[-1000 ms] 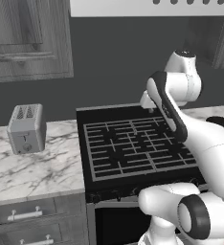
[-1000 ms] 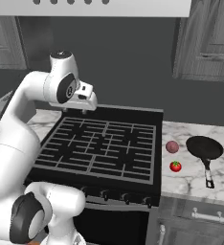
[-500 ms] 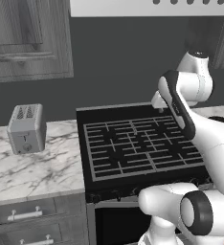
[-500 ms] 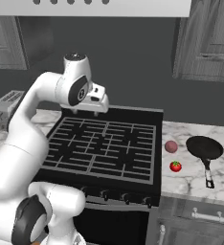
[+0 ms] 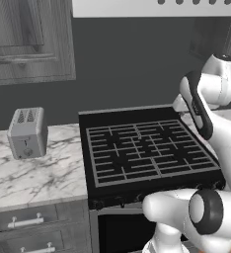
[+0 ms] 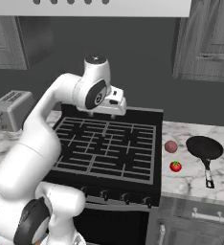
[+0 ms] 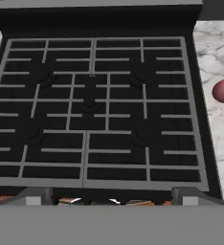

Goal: Place the pan on the front right burner on the stove. Then place the tomato and the onion in the pan and turn on the front right burner.

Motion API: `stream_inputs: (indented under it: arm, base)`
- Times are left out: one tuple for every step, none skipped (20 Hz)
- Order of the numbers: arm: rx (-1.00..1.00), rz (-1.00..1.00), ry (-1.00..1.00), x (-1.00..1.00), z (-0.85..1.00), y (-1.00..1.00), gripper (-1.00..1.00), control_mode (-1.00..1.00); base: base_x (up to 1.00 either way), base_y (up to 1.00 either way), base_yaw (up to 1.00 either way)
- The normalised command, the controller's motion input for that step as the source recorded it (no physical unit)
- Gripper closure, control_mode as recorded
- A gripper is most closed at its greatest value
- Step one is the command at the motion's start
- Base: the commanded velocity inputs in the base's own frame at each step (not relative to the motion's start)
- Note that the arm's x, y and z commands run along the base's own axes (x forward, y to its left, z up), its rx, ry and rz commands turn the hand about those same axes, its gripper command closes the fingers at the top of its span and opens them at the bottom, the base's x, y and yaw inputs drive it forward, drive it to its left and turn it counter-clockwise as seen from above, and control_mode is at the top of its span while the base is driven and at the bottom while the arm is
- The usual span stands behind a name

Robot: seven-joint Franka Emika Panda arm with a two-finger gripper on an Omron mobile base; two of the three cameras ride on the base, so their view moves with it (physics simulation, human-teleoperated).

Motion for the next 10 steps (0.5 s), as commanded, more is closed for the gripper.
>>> stream_inputs:
  arm:
    - [-0.02, 0.0, 0.0, 0.0, 0.0, -0.78, -1.0, -1.0]
    - [-0.01, 0.0, 0.0, 0.0, 0.0, -0.75, -1.0, -1.0]
    - [-0.01, 0.0, 0.0, 0.0, 0.0, -0.75, -1.0, -1.0]
    - [-0.01, 0.0, 0.0, 0.0, 0.0, -0.73, -1.0, -1.0]
    - [-0.04, 0.0, 0.0, 0.0, 0.0, -0.69, -1.0, -1.0]
    - [-0.06, 0.0, 0.0, 0.0, 0.0, -0.63, -1.0, -1.0]
    - [-0.06, 0.0, 0.01, 0.0, 0.0, -0.6, -1.0, -1.0]
    - [-0.06, 0.0, 0.01, 0.0, 0.0, -0.59, -1.0, -1.0]
    - [-0.07, 0.0, 0.03, -0.05, 0.0, -0.56, -1.0, -1.0]
    - [-0.07, 0.0, 0.03, -0.09, 0.0, -0.52, -1.0, -1.0]
  base:
    - [0.0, 0.0, 0.0]
    - [0.0, 0.0, 0.0]
    - [0.0, 0.0, 0.0]
    - [0.0, 0.0, 0.0]
    - [0.0, 0.0, 0.0]
    - [0.0, 0.0, 0.0]
    - [0.0, 0.0, 0.0]
    - [0.0, 0.0, 0.0]
    - [0.0, 0.0, 0.0]
    - [0.0, 0.0, 0.0]
